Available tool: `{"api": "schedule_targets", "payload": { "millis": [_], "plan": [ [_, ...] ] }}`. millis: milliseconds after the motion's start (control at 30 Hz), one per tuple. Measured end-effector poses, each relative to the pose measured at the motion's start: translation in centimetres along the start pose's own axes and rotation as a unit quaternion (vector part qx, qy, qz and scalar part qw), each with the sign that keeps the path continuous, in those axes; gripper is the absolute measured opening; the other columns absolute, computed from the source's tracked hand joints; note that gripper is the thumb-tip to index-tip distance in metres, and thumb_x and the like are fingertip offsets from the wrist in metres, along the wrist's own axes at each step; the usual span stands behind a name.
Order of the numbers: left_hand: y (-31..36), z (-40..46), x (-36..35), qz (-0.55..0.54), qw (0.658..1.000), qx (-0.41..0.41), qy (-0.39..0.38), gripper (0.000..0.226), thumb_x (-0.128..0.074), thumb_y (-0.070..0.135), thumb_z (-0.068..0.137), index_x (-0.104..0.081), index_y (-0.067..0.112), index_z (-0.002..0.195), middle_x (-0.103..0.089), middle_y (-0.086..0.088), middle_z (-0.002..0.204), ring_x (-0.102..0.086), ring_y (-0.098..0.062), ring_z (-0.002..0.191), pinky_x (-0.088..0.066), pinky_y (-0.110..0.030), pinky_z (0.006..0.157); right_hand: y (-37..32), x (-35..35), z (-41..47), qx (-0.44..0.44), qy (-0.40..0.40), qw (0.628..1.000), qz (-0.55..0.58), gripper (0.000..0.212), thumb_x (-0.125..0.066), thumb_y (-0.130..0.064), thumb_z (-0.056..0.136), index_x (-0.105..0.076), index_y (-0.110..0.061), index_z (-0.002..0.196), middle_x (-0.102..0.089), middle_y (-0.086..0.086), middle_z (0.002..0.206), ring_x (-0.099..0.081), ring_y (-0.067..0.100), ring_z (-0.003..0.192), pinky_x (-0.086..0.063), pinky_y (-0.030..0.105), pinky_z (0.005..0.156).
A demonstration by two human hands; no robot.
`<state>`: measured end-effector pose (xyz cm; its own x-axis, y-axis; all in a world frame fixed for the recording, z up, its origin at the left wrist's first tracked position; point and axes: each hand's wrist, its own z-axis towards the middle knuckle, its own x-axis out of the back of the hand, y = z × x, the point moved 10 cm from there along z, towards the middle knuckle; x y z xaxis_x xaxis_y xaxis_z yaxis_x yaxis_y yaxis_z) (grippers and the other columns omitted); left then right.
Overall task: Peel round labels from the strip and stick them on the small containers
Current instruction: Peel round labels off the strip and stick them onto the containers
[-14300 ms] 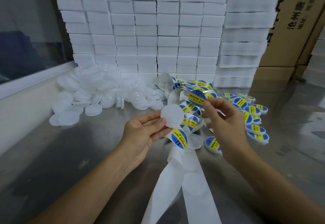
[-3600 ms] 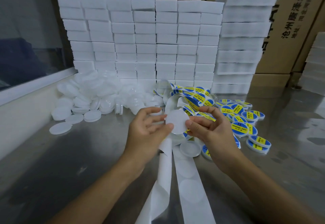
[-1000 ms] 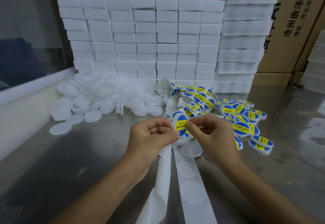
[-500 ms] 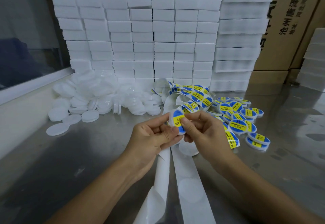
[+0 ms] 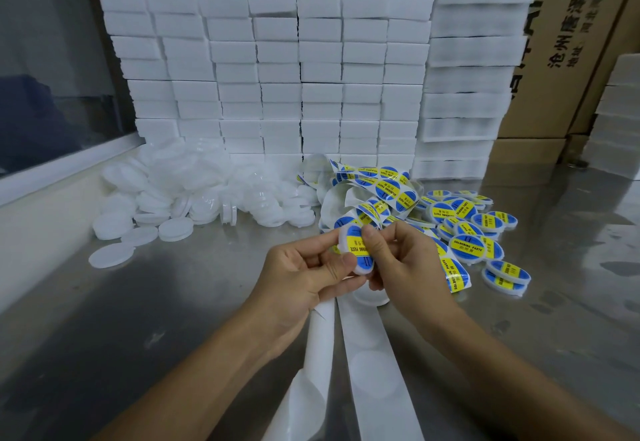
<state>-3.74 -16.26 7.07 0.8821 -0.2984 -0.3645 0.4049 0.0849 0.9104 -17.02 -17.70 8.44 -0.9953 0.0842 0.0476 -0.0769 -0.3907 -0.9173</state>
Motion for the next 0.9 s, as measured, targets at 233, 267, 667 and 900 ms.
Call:
{"api": "schedule_targets", "payload": {
  "millis": [233,267,667,900],
  "plan": [
    [0.1,0.0,0.0,0.048,0.999,-0.011,-0.009,0.041,-0.072,0.012,0.068,-0.073,0.011,0.108,-0.070,-0.012,0.079,-0.072,-0.025,0.084,-0.058,-0.030,0.072,0.4,0.1,-0.2,-0.020,-0.006,0.999,-0.031,0.060,-0.071,-0.060,0.063,-0.052,-0.005,0.076,-0.066,0.018,0.061,-0.058,0.017,0.045,-0.046,0.023,0.043],
    [0.1,-0.1,-0.1,0.067,0.998,-0.017,-0.011,0.038,-0.070,0.010,0.070,-0.073,0.011,0.108,-0.065,-0.012,0.074,-0.071,-0.023,0.081,-0.059,-0.030,0.072,0.3,0.3,-0.2,-0.022,0.003,0.999,-0.045,0.063,-0.071,-0.064,0.058,-0.050,-0.007,0.073,-0.064,0.021,0.062,-0.058,0.018,0.044,-0.045,0.021,0.042],
    [0.7,0.3,1.7,0.109,0.993,-0.027,0.047,0.027,-0.052,-0.004,0.092,-0.070,0.010,0.106,-0.073,-0.018,0.096,-0.072,-0.027,0.085,-0.057,-0.029,0.068,-0.8,-0.4,-0.2,0.047,-0.056,0.997,-0.030,0.018,-0.067,-0.028,0.087,-0.057,-0.014,0.093,-0.070,0.011,0.059,-0.066,0.022,0.048,-0.049,0.025,0.050],
    [1.5,0.4,2.9,0.133,0.984,-0.055,0.102,0.023,-0.055,0.000,0.093,-0.070,0.016,0.089,-0.075,-0.002,0.077,-0.071,-0.016,0.066,-0.057,-0.024,0.060,-0.4,-1.9,-0.5,0.021,-0.115,0.993,-0.018,0.033,-0.076,-0.011,0.081,-0.055,-0.007,0.105,-0.073,0.013,0.071,-0.069,0.024,0.058,-0.055,0.038,0.062]
  ]
}}
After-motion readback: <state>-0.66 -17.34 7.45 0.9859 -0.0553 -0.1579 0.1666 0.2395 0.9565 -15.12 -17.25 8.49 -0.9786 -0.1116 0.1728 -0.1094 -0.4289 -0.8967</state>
